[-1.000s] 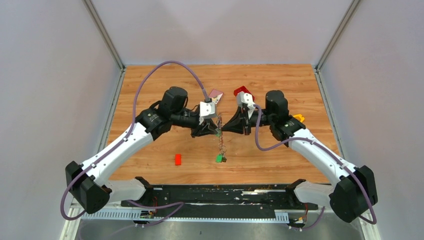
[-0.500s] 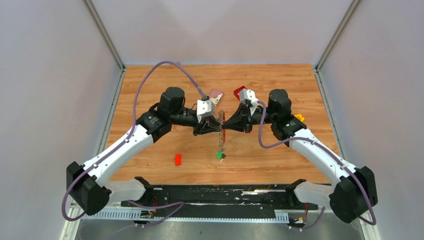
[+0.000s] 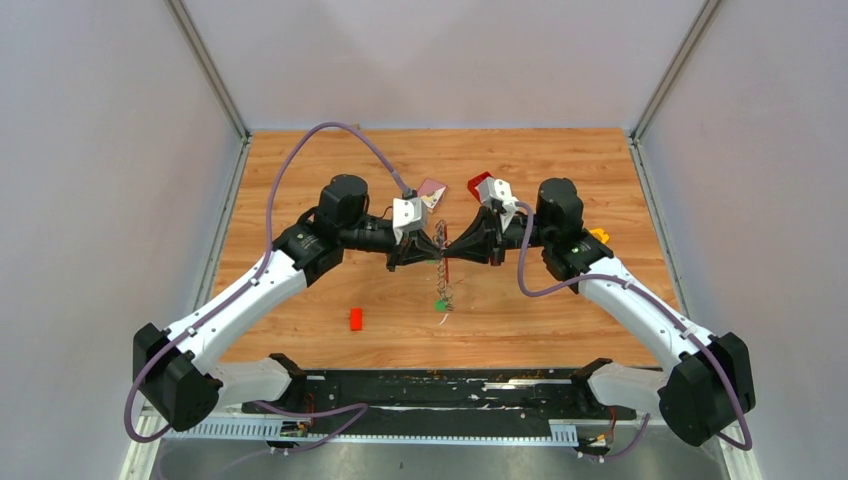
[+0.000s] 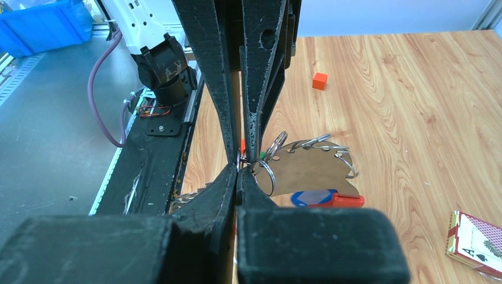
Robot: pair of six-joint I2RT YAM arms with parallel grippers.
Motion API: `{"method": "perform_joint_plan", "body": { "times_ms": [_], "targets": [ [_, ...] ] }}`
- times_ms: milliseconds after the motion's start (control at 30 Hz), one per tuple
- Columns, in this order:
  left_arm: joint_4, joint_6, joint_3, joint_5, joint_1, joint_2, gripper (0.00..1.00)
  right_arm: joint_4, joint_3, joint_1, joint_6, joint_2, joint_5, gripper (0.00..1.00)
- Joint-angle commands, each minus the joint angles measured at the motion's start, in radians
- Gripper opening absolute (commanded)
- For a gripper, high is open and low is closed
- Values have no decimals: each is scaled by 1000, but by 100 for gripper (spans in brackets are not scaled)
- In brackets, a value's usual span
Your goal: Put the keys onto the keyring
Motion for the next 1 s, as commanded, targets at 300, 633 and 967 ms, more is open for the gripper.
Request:
{"method": "perform_joint_plan", "body": {
  "times_ms": [300,633,967],
  "targets": [
    [8,-54,36,-35,2,0,0,-7,3,-4,-78,-6,14,0],
    [-219,54,126,-157,-28,40,0,-113,33,-3,-173,-9,42,32],
    [-330,110,198,-270,-98,56,0,-156,33,22,-224,9,28,33]
  ]
}}
